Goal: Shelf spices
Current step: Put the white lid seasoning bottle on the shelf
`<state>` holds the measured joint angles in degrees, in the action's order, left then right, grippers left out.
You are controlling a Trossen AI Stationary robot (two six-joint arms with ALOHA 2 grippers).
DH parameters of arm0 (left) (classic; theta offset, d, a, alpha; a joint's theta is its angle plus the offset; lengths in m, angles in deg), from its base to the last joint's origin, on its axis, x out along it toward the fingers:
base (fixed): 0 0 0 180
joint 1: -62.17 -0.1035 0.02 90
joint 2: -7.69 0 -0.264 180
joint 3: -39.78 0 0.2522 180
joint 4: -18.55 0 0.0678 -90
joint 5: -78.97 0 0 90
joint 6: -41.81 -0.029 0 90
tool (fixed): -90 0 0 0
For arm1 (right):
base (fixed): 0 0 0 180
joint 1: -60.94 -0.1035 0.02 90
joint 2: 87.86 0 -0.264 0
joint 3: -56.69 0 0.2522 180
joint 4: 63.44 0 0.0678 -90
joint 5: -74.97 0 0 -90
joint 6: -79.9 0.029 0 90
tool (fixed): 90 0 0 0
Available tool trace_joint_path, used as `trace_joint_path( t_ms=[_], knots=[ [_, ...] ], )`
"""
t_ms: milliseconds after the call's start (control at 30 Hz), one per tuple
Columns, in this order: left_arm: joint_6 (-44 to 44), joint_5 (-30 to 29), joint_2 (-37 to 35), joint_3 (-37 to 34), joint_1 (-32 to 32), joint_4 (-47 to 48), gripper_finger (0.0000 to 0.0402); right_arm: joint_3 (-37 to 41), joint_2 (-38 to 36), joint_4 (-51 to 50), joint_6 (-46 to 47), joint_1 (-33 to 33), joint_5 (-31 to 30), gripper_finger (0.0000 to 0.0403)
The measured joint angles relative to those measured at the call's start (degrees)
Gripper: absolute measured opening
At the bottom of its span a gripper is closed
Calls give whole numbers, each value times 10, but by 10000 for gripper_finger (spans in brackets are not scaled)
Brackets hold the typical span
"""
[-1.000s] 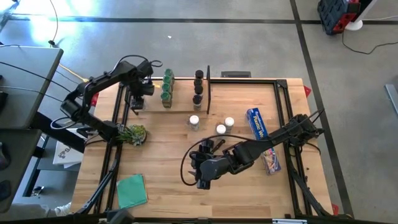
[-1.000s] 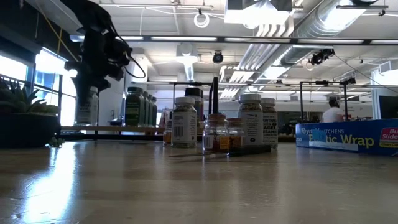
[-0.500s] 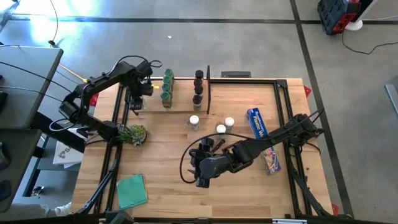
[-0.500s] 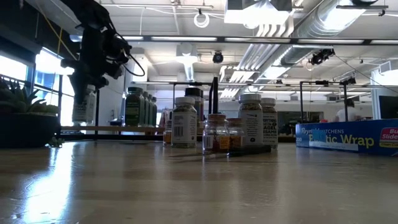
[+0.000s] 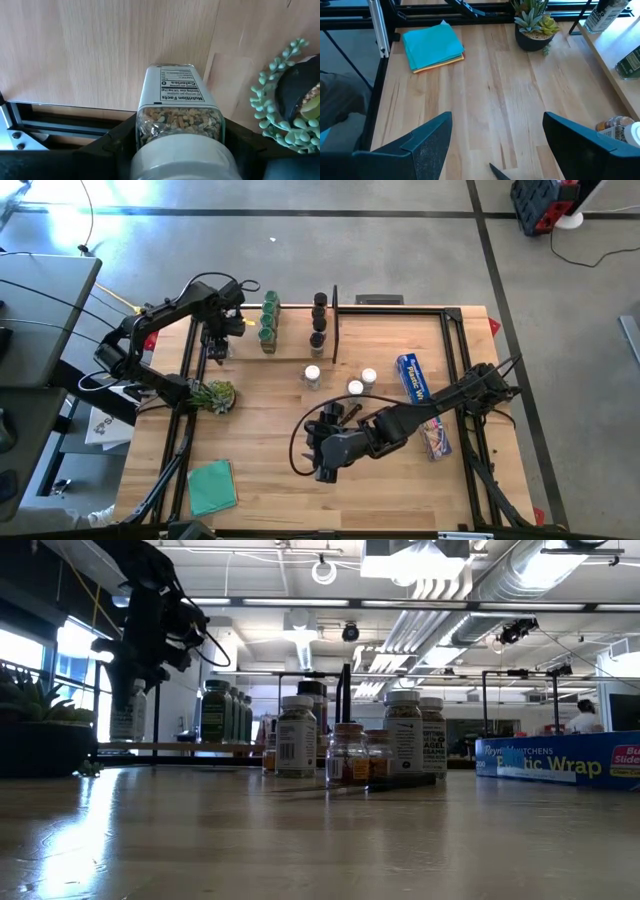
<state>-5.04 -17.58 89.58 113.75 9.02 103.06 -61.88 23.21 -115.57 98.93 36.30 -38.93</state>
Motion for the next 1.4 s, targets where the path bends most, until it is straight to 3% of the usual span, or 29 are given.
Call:
trace_joint_path(
  t_ms=[800,1400],
  knots=[
    [6,-60,3,-2,31,-16,217,0,0,0,-10,0,-1,306],
    [16,-43,2,-2,44,-17,239,0,0,-1,-11,7,-2,306]
  ],
)
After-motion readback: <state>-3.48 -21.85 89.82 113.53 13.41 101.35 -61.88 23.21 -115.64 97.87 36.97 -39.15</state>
